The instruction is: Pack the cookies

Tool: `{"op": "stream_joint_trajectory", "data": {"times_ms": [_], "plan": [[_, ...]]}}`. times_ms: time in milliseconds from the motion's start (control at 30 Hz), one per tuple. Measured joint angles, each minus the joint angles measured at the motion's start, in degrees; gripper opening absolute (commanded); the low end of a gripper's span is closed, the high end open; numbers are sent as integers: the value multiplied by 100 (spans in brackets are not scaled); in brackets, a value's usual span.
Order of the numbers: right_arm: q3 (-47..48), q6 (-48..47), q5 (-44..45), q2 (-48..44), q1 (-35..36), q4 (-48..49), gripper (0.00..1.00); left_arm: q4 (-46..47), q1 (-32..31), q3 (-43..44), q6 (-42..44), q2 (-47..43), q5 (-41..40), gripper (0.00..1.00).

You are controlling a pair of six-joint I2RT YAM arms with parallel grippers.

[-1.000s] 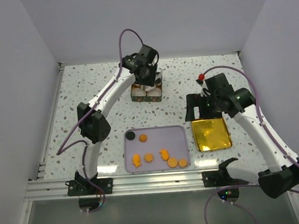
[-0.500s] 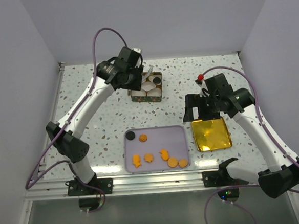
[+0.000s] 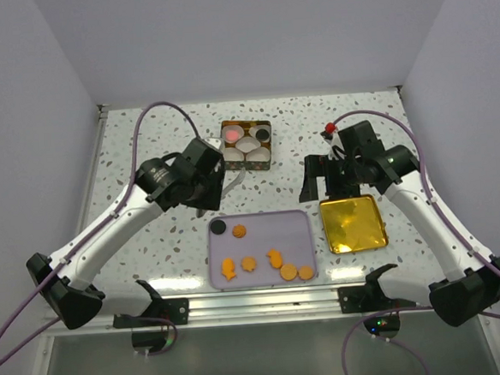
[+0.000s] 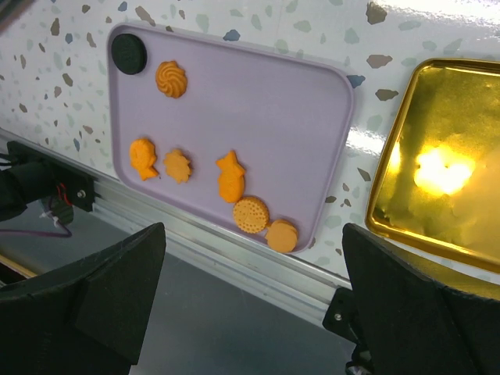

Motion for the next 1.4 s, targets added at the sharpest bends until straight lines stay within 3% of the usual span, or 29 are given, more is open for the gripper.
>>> {"op": "stream_joint_trajectory", "data": {"times_ms": [200, 667, 1400], "plan": [[-68, -17, 4, 96, 0, 31, 99, -157, -634, -608, -614, -568, 140, 49], [-157, -35, 11, 155, 0, 66, 99, -348, -909, -1764, -1021, -1742, 835, 47], [-350, -37, 26, 127, 0, 63, 99, -295, -1499, -2337, -1552, -1755, 885, 47]]}}
